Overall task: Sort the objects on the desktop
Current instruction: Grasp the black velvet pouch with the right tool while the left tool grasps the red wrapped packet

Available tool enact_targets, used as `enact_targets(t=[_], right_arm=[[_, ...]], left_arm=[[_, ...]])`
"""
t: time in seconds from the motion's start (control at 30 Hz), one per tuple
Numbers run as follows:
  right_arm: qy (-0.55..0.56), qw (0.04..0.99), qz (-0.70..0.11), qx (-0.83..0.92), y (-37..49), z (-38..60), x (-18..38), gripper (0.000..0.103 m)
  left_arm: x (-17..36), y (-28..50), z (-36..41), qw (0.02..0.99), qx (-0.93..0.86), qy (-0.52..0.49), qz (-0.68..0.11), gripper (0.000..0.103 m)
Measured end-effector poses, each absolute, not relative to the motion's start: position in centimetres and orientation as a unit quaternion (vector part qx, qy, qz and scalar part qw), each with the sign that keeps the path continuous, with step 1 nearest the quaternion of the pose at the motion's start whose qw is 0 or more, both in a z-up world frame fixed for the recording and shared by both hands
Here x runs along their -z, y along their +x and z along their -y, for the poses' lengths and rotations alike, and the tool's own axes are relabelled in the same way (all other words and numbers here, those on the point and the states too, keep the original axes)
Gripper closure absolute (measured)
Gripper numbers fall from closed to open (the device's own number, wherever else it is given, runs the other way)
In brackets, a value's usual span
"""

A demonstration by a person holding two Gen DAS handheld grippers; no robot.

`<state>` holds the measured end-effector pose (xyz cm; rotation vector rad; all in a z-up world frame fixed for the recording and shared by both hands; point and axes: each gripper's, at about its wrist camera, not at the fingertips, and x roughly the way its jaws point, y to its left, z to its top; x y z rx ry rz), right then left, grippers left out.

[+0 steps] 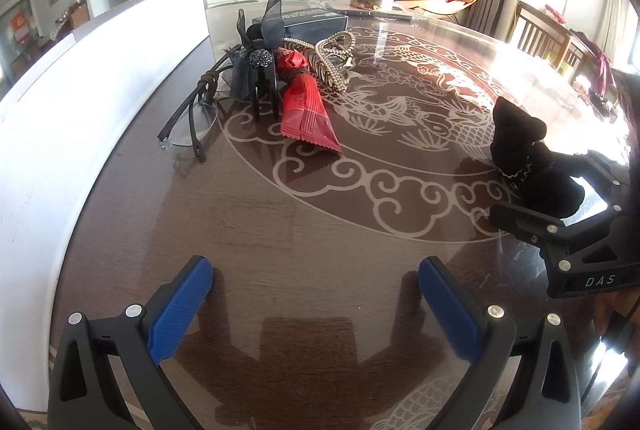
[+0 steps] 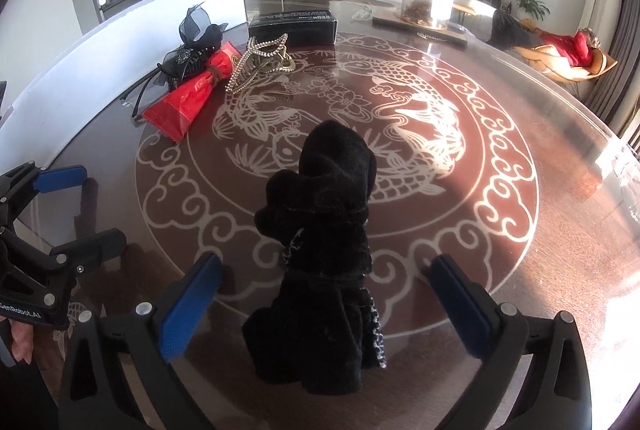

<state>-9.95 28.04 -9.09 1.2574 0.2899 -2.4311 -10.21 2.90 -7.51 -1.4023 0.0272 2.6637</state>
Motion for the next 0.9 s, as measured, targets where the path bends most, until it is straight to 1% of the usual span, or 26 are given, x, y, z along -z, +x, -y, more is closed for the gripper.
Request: enact_targets(t=[0.13, 0.23, 0.27, 0.33, 0.4, 0.47, 0.5, 0.53, 0.57, 0.6, 0.7, 0.77, 0.9], right_arm=[[0.448, 0.191, -0.103, 0.867, -9.9, -28.1, 9.2, 0.000], [0.448, 0.191, -0.103, 0.867, -9.9, -28.1, 9.2, 0.000], [0.448, 0.191, -0.103, 0.867, -9.9, -28.1, 9.2, 0.000], [0.448, 0.191, -0.103, 0.867, -9.9, -28.1, 9.2, 0.000], [0.448, 0.191, -0.103, 0.867, -9.9, -28.1, 9.1, 0.000], [0.448, 0.191, -0.103, 0.867, -9.9, -28.1, 9.1, 0.000], [0.448, 0.191, -0.103, 0.867, -9.9, -28.1, 9.1, 0.000], [0.448, 0.191, -0.103, 0.867, -9.9, -28.1, 9.1, 0.000], [0.448, 0.191, -0.103, 0.867, -9.9, -28.1, 9.1, 0.000], [0.448, 0.191, -0.103, 0.867, -9.9, -28.1, 9.1, 0.000], [0.448, 0.191, -0.103, 0.867, -9.9, -28.1, 9.1, 0.000], [0.448, 0.191, -0.102, 0.867, -9.9, -28.1, 9.1, 0.000], [0.448, 0.191, -0.102, 0.868, -9.9, -28.2, 9.1, 0.000]], left_arm=[[7.2, -11.9, -1.9, 0.092, -0.883, -0.458, 0.038, 0.000], [7.1, -14.1, -1.8, 0.092, -0.881, -0.462, 0.043, 0.001], [7.1, -15.1, -2.2, 0.088, -0.880, -0.464, 0.038, 0.003], [7.0, -16.9, -2.6, 0.079, -0.881, -0.465, 0.030, 0.018], [6.9, -18.5, -2.8, 0.070, -0.882, -0.465, 0.028, 0.025], [6.9, -19.8, -3.1, 0.063, -0.881, -0.467, 0.023, 0.026], [6.9, -20.3, -3.3, 0.057, -0.882, -0.468, 0.016, 0.030], [6.9, -20.8, -3.6, 0.051, -0.883, -0.466, 0.004, 0.043], [6.8, -21.2, -3.9, 0.044, -0.885, -0.463, -0.010, 0.053], [6.8, -21.4, -4.0, 0.039, -0.887, -0.459, -0.022, 0.078], [6.8, -21.1, -3.2, 0.042, -0.889, -0.456, 0.000, 0.081], [6.7, -19.9, -2.7, 0.054, -0.885, -0.463, 0.010, 0.081], [6.5, -15.1, -2.5, 0.103, -0.862, -0.496, -0.008, 0.081]])
